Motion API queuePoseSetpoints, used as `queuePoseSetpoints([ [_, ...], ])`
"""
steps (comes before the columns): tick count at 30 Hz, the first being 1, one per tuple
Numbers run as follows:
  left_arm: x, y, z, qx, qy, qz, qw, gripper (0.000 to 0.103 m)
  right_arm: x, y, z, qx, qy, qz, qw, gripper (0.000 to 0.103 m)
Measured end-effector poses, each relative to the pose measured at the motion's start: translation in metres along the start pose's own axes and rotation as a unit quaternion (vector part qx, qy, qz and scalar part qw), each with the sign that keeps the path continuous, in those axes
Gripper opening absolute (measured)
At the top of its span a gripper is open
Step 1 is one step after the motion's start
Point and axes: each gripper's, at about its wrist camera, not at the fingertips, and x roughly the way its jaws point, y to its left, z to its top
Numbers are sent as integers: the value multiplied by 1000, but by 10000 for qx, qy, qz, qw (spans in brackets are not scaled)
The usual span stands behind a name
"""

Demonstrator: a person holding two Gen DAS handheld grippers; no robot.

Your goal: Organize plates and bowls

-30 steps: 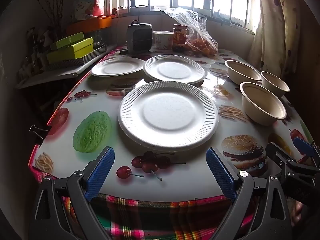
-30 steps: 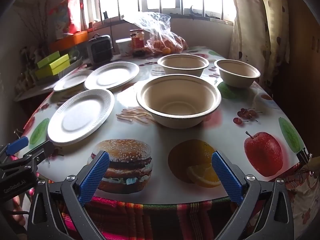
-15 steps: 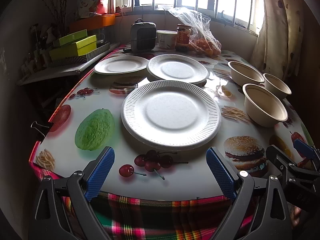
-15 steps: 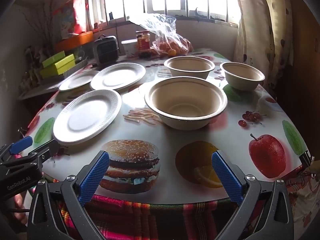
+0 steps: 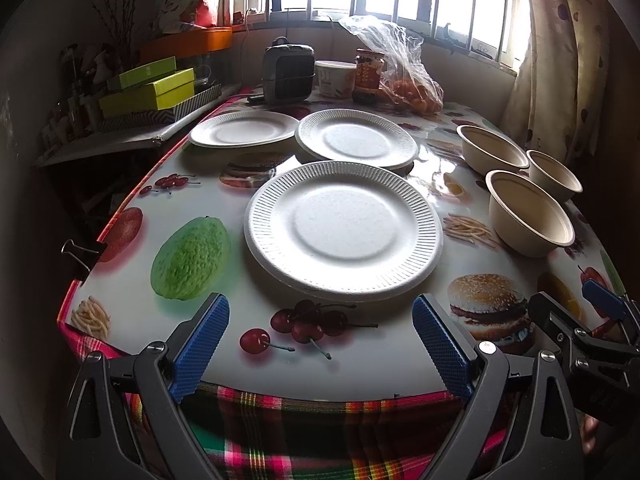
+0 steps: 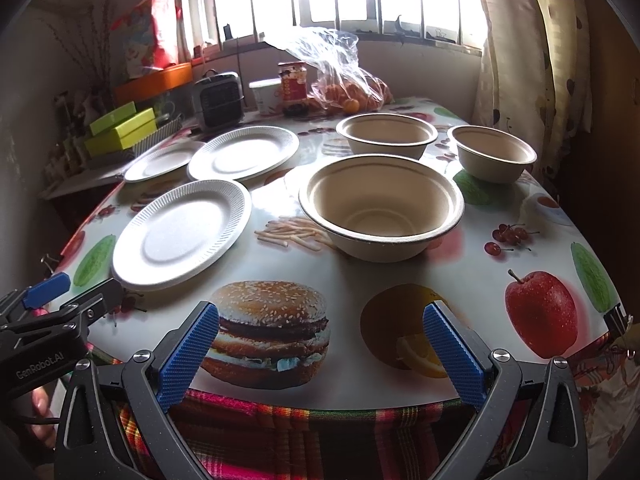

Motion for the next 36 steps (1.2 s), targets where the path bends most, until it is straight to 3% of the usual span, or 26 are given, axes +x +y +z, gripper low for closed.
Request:
queuePoseSetpoints([
  [36, -2, 5, 1, -15, -23, 56, 10000, 93, -2, 4, 1, -44, -39, 30, 10000, 103],
])
